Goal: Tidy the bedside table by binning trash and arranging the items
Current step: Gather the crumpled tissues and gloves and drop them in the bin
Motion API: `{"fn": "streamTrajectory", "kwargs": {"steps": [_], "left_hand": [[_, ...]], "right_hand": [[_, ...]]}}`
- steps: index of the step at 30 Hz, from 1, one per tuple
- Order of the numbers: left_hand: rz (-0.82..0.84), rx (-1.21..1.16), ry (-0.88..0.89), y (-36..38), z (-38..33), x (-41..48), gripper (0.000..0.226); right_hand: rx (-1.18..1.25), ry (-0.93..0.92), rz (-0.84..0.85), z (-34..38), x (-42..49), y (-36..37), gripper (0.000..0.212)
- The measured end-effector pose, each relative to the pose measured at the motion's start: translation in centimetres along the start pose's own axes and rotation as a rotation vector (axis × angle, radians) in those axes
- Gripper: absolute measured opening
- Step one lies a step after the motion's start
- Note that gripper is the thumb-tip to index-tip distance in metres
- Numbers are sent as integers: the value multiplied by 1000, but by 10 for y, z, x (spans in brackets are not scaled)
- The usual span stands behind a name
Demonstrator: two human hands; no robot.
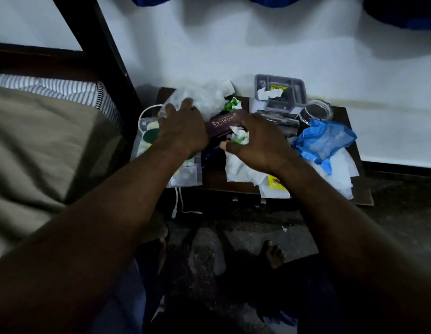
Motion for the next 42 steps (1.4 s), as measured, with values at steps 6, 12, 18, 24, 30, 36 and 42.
{"fn": "streamTrajectory", "kwargs": {"steps": [6,12,18,24,30,36,42], "left_hand": [[-301,24,-3,-37,-11,-8,64],[-664,-76,133,-65,-20,-24,53],[-774,-356,336,-74,-29,-35,32],[-387,-991,391,-63,-41,-36,19],[-119,-1202,437,-43,-59,-40,19],[-328,-984,234,-41,-56,-34,39],[-73,-831,232,-18,-61,-28,42]], "right_hand": [[28,9,-50,2,0,-10,54],[180,84,-196,-5,5,-24,79],[493,152,-239,-4,4,-32,105],[1058,175,-163,1,6,-26,73],[1174,221,-209,-5,6,-22,36],[1256,354,-265,-18,4,-15,13],[1383,572,-171,-25,-7,-3,37]]}}
Point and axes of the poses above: each hand's wrist, its own x-axis towards the middle knuckle, its own y-axis out of the palm, z = x × y, the point moved 4 cm from there along x, towards the middle knuckle, and after that the axes turned 3 degrees about z, right-handed, at the moved point
